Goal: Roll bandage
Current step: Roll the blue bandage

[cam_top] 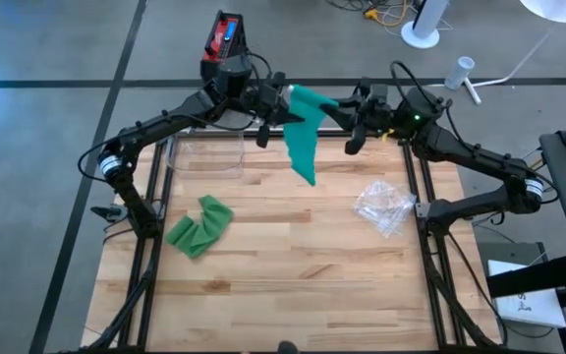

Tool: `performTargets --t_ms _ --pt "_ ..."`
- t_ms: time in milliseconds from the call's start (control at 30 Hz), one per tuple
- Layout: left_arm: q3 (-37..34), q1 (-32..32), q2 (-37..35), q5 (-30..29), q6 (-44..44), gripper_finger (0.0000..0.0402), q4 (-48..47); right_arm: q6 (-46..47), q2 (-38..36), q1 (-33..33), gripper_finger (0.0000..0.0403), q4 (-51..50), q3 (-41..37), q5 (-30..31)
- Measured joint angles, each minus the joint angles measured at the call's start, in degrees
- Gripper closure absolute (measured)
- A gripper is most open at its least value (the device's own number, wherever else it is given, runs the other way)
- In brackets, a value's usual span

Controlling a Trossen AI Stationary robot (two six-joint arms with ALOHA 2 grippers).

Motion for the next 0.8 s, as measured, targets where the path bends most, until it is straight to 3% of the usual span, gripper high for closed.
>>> performTargets --t_ms 200,367,467,800 --pt "0.0 -0.3 -0.5 0.0 -2.3 0.0401 -0.3 -12.7 1.6 0.0 0.0377 -4.0 -0.3 6.3" --pt "0.1 -0.2 -1.6 0.0 -2.2 0.0401 -1.8 -25.2 1.6 0.0 0.0374 -4.2 -0.5 6.1" --pt "0.1 0.3 -2.9 -0.1 0.2 0.0394 -4.5 -28.2 1.2 0.0 0.0379 -4.8 -0.6 5.7" --pt "0.1 1.2 -4.3 -0.1 2.2 0.0298 -6.1 -36.3 0.4 0.2 0.038 -5.0 -0.6 4.1"
